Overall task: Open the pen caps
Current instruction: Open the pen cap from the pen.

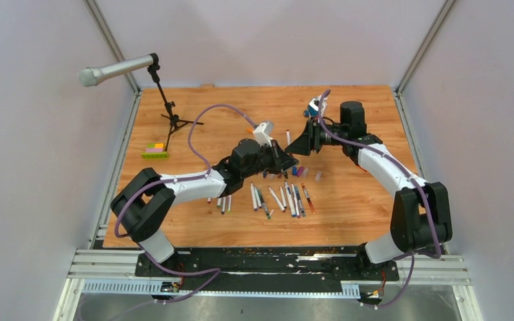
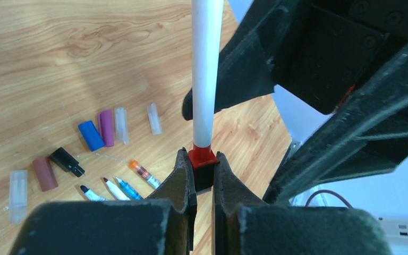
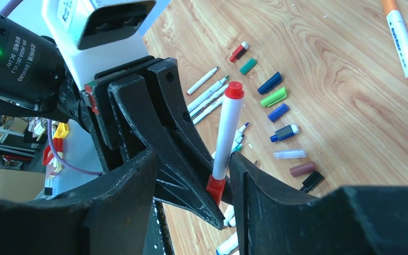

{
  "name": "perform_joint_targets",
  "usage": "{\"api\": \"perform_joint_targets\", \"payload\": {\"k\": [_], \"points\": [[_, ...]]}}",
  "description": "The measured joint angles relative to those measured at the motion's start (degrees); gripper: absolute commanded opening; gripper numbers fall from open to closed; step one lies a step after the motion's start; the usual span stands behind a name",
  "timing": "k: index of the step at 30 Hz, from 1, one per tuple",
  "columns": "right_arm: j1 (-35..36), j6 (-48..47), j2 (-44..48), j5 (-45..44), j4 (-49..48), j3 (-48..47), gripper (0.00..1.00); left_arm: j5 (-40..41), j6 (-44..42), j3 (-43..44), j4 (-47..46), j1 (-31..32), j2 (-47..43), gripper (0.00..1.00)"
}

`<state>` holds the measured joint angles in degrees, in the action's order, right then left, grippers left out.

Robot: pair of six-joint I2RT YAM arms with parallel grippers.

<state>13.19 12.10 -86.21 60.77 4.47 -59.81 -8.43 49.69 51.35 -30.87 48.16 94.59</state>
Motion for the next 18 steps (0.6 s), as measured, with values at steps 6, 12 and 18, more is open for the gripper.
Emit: {"api": "perform_joint_targets", "payload": {"k": [6,12,18], "points": [[0.1,1.0,0.3,1.9,0.0,0.0,0.47,-1.9,-2.8,-0.2,0.4,-0.2,-1.6,0.00],[0.4,1.4,0.2,2.0,0.4,0.0,0.39,-3.8,-3.4,-1.6,-0.3,-0.2,-2.4,0.00],[0.7,2.1,0.0,2.1,0.7,0.0,0.31,-5.1,-3.4,-3.5,-2.3,-0.2,-3.5,0.00]]}}
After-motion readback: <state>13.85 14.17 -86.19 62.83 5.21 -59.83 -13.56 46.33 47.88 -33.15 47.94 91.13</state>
